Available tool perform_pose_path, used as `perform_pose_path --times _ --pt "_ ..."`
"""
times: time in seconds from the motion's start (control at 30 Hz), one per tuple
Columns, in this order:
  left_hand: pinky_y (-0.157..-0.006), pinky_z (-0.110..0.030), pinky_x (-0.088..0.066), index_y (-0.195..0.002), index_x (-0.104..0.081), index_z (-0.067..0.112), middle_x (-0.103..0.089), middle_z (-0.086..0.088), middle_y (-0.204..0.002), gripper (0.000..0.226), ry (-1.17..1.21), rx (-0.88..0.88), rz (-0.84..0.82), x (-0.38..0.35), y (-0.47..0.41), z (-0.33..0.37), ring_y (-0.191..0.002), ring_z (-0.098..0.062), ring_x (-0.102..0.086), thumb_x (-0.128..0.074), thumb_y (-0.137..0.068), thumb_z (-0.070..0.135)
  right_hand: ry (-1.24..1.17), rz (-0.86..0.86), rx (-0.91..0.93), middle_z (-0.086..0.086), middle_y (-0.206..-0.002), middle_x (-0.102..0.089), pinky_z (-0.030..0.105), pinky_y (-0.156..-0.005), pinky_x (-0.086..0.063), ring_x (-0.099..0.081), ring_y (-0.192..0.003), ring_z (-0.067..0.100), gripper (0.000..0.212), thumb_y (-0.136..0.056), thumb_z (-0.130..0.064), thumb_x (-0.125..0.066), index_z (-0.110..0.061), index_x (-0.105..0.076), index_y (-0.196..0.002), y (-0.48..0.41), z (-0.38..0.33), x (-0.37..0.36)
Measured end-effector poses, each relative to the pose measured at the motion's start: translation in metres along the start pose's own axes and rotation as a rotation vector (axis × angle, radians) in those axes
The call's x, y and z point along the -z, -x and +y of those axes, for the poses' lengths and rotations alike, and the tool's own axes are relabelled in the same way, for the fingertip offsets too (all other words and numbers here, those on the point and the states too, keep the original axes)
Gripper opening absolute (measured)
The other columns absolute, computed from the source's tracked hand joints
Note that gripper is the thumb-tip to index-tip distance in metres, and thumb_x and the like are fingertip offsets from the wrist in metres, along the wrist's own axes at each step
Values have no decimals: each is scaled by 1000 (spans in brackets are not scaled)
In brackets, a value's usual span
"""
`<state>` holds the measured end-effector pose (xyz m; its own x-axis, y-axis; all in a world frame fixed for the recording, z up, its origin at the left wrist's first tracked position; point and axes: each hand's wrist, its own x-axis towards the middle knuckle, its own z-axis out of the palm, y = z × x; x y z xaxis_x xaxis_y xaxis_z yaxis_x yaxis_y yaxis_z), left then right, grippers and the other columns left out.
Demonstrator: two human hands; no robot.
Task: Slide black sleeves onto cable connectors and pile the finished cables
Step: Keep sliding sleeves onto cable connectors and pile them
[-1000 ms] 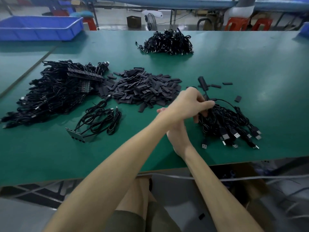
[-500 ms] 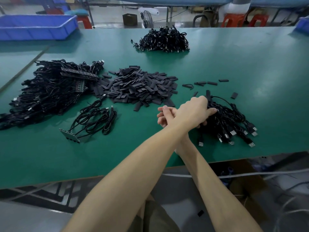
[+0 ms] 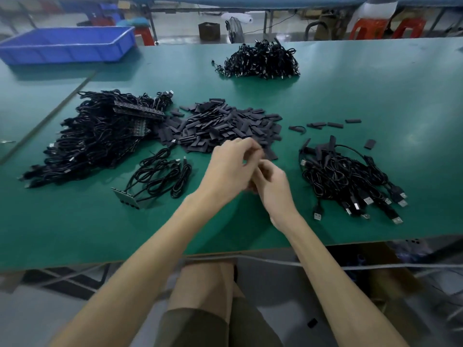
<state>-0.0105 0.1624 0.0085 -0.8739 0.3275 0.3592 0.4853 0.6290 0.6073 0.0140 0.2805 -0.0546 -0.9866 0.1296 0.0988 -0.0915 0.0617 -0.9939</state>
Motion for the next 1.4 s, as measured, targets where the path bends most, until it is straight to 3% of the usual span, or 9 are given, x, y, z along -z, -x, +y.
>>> perform_pose_path --times 0.13,0.23,0.3,0.5,0.63,0.8,0.97,1.2,1.4 --pt "-113 -51 -18 -130 -57 24 -46 -6 -142 45 -729 186 -190 57 42 -50 -135 -30 -35 -56 -97 53 63 15 24 -7 -77 -72 16 -60 -45 -66 -63 10 18 -107 -25 -57 -13 -70 -103 -1 2 2" --pt "-113 -63 -20 -136 -45 6 -35 -24 -147 74 -805 663 -340 85 60 -68 -138 -42 -29 -41 -96 68 83 -3 19 -5 -79 -71 16 -62 -45 -67 -63 11 18 -107 -25 -57 -13 -70 -104 0 2 1" --pt "-112 -63 -25 -140 -41 0 -36 -28 -148 84 -824 739 -403 88 64 -73 -138 -45 -33 -37 -96 71 101 -13 20 -5 -80 -71 16 -62 -46 -67 -63 11 18 -106 -26 -58 -13 -70 -104 1 2 1" --pt "-107 -45 -40 -148 -44 20 -52 -10 -142 81 -457 465 -433 85 60 -68 -131 -29 -48 -64 -85 66 97 -51 19 -2 -85 -72 16 -63 -48 -68 -65 13 8 -102 -22 -65 -16 -70 -103 3 0 3" --pt "-97 -37 -53 -131 -60 36 -65 2 -129 55 -65 341 -405 80 60 -66 -111 -12 -64 -84 -82 31 98 -156 64 -6 -89 -73 26 -72 -56 -68 -70 13 9 -95 -21 -76 -22 -73 -103 5 -1 4" --pt "-81 -30 -49 -91 -66 39 -58 9 -103 19 -55 193 -182 50 67 -66 -91 -4 -60 -78 -88 24 192 -256 99 -11 -86 -71 27 -71 -52 -61 -72 9 16 -89 -16 -81 -25 -77 -101 6 -3 3" --pt "-77 -35 -55 -89 -66 35 -54 12 -95 7 -26 183 -118 36 68 -67 -85 -3 -60 -72 -90 34 174 -260 111 -7 -85 -76 31 -82 -58 -71 -81 14 13 -95 -8 -70 -18 -78 -99 7 -5 4" --pt "-69 -15 -41 -88 -66 34 -56 14 -94 9 20 203 -48 29 63 -59 -81 -5 -58 -75 -87 32 150 -235 81 7 -87 -78 37 -80 -61 -75 -83 29 9 -88 -10 -81 -13 -76 -94 6 -4 4" --pt "-63 -18 -42 -80 -68 28 -66 9 -80 10 92 221 -27 21 61 -54 -72 -9 -57 -75 -86 24 183 -213 87 2 -76 -75 27 -68 -56 -68 -69 12 10 -87 -7 -81 -12 -73 -87 7 -2 3"
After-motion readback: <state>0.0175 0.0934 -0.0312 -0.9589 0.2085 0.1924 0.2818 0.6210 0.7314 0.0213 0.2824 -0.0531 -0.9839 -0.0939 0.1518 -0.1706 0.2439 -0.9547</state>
